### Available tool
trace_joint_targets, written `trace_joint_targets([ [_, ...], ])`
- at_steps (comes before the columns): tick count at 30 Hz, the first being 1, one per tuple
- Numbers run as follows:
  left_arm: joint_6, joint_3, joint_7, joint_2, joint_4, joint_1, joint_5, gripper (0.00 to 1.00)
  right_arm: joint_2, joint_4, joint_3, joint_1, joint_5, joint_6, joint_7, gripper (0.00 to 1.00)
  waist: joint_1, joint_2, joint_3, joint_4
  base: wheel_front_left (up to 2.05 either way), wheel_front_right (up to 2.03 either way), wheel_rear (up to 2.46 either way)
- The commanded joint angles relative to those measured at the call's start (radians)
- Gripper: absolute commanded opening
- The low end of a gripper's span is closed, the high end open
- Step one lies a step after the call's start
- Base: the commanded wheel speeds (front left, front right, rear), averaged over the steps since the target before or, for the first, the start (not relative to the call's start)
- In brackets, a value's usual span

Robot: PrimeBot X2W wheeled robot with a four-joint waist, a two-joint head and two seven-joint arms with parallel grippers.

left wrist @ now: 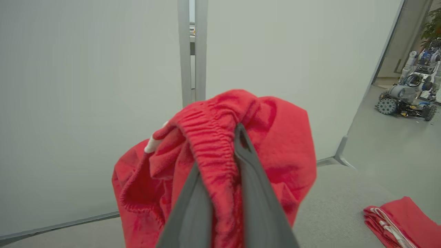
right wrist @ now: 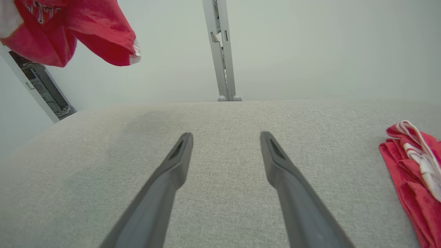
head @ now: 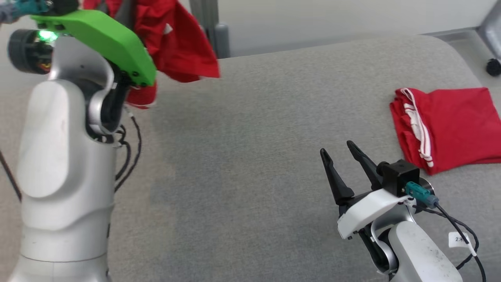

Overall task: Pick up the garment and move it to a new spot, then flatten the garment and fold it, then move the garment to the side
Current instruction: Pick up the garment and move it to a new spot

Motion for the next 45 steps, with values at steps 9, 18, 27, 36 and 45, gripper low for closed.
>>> trace_joint_targets([
  [9, -0.010, -0.150, -0.032, -0.060, -0.044, 0.081, -0.046, 0.00, 0.009, 0.003, -0.021, 0.001, 0.007, -0.001, -0.028, 1.00, 0.0000, 0.0000, 0.067, -0.262, 0.00, 0.00, 0.00],
  [18, 0.008, -0.242, -0.106, -0.048, 0.140, 0.265, -0.001, 0.00, 0.028, 0.010, -0.048, 0.014, 0.011, -0.001, -0.055, 1.00, 0.0000, 0.0000, 0.140, -0.293, 0.00, 0.00, 0.00],
  [27, 0.007, -0.273, -0.240, -0.058, 0.265, 0.351, -0.015, 1.00, 0.019, 0.017, -0.088, 0.009, 0.001, -0.001, -0.060, 1.00, 0.0000, 0.0000, 0.109, -0.180, 0.00, 0.00, 0.00],
  [36, 0.032, -0.186, -0.468, -0.013, 0.130, 0.429, -0.042, 1.00, 0.000, -0.002, -0.150, 0.042, -0.014, -0.001, -0.043, 1.00, 0.0000, 0.0000, 0.017, -0.091, 0.00, 0.00, 0.00],
  [45, 0.073, -0.049, -0.616, 0.067, -0.021, 0.605, -0.080, 1.00, -0.011, -0.034, -0.202, 0.093, -0.032, -0.001, -0.019, 1.00, 0.0000, 0.0000, -0.042, -0.038, 0.00, 0.00, 0.00],
])
